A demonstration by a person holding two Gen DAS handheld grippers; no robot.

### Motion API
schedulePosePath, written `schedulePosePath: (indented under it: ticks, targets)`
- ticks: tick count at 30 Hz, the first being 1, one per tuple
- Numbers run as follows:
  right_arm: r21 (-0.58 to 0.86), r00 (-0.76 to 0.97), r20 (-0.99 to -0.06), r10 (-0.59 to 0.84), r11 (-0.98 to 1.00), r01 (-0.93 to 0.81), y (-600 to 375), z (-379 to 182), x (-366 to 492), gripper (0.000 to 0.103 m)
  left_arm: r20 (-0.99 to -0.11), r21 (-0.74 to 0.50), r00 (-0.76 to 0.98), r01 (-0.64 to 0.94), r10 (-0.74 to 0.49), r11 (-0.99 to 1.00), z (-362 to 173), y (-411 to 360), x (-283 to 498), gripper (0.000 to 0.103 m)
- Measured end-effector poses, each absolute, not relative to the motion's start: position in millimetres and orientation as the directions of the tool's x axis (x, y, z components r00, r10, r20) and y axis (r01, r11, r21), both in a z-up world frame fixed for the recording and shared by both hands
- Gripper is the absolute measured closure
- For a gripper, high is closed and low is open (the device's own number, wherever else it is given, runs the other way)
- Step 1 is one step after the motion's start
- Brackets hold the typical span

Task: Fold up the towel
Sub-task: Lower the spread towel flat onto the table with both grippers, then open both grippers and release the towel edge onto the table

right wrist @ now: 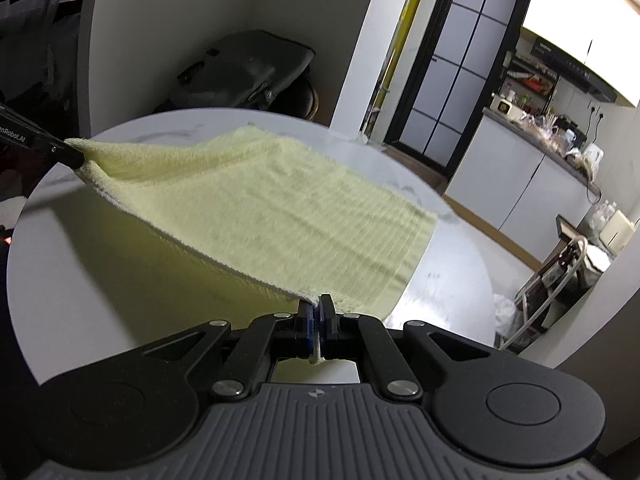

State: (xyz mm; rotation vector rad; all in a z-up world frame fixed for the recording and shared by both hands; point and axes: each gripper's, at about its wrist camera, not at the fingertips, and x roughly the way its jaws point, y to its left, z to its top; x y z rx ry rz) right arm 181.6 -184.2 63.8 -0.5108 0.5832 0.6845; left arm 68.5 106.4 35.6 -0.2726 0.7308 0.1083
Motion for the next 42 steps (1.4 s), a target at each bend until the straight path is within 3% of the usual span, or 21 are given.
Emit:
schedulePosePath:
  ticks: [21,28,31,35,42]
  targets:
    - [-0.176,0.594,-0.681,0.429,0.691,-0.701,-199,41,169,0.099,-0.661,-0.229,0.747,-0.284,0.066,0.931,10,112,52,0.096]
    - [-0.16,0.597,-0.685,0.418,0.713,-0.682,-202,40,160,0.089,-0.653,-0.217,0.754,-0.285,0.078,0.934,10,116,47,0.096]
    - [-0.156,0.607,-0.681,0.411,0.728,-0.668,-207,40,156,0.074,-0.649,-0.218,0.757,-0.282,0.077,0.934,10,118,44,0.095]
    - [-0.128,0.609,-0.679,0.41,0.751,-0.648,-216,41,154,0.067,-0.636,-0.196,0.767,-0.265,0.084,0.944,13,112,39,0.089]
    - [-0.086,0.633,-0.651,0.419,0.788,-0.61,-234,50,148,0.064,-0.605,-0.157,0.792,-0.223,0.085,0.962,18,97,37,0.061]
